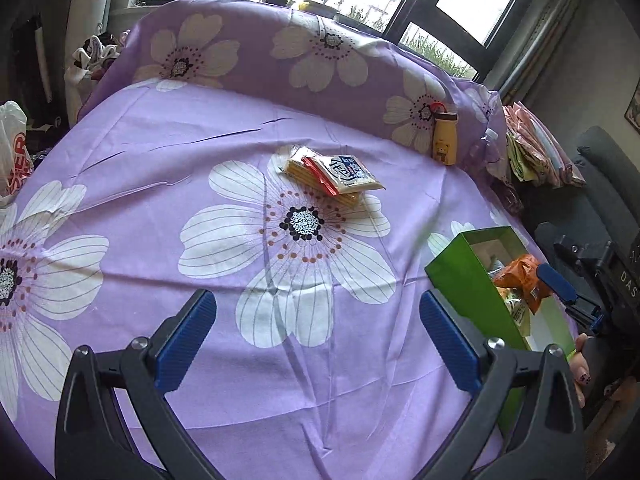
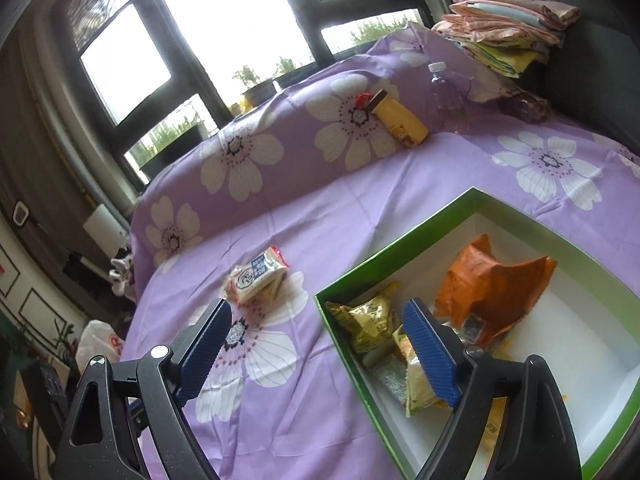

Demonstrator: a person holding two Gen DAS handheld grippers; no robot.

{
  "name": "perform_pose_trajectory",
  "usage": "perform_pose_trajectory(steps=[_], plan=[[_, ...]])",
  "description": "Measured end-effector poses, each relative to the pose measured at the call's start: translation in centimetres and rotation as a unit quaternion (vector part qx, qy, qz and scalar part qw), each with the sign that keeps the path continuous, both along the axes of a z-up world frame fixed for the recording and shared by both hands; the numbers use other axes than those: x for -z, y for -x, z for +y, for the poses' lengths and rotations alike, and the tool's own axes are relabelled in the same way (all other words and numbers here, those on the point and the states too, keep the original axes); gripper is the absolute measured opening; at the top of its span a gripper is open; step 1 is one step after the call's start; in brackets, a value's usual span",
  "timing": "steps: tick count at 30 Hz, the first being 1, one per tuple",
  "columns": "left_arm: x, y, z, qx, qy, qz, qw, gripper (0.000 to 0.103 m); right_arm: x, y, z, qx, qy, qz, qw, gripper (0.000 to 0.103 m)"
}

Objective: Organize snacks
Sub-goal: 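Move the right gripper to the white-and-red biscuit packet and grasp it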

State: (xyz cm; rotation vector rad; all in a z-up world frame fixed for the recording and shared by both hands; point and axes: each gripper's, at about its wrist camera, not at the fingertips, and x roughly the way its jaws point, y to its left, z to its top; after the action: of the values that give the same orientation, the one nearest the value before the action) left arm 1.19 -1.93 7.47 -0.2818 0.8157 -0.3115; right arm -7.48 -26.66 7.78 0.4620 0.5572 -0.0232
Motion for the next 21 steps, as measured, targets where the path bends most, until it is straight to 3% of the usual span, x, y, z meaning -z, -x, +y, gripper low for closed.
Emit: perform_pose_trajectory(steps=[5, 18, 21], plan=[[-0.4, 0.6, 1.4, -0.016, -0.040, -0.026, 0.9987, 0.102, 0.8, -0.6, 2.7, -0.027, 0.041, 0.007, 0.999, 0.088], [-0.5, 0.5, 5.0, -0.050, 0.012, -0.003, 0.9987, 0.102, 2.4, -1.6, 5.2, -0.050, 0.064, 0.033, 0.996, 0.087], [-0.5, 0.3, 5.4, -0.059, 0.006, -0.004, 0.9982, 0.102, 2.8, -1.7, 5.9, -0.058, 0.067, 0.033, 0.995, 0.088]])
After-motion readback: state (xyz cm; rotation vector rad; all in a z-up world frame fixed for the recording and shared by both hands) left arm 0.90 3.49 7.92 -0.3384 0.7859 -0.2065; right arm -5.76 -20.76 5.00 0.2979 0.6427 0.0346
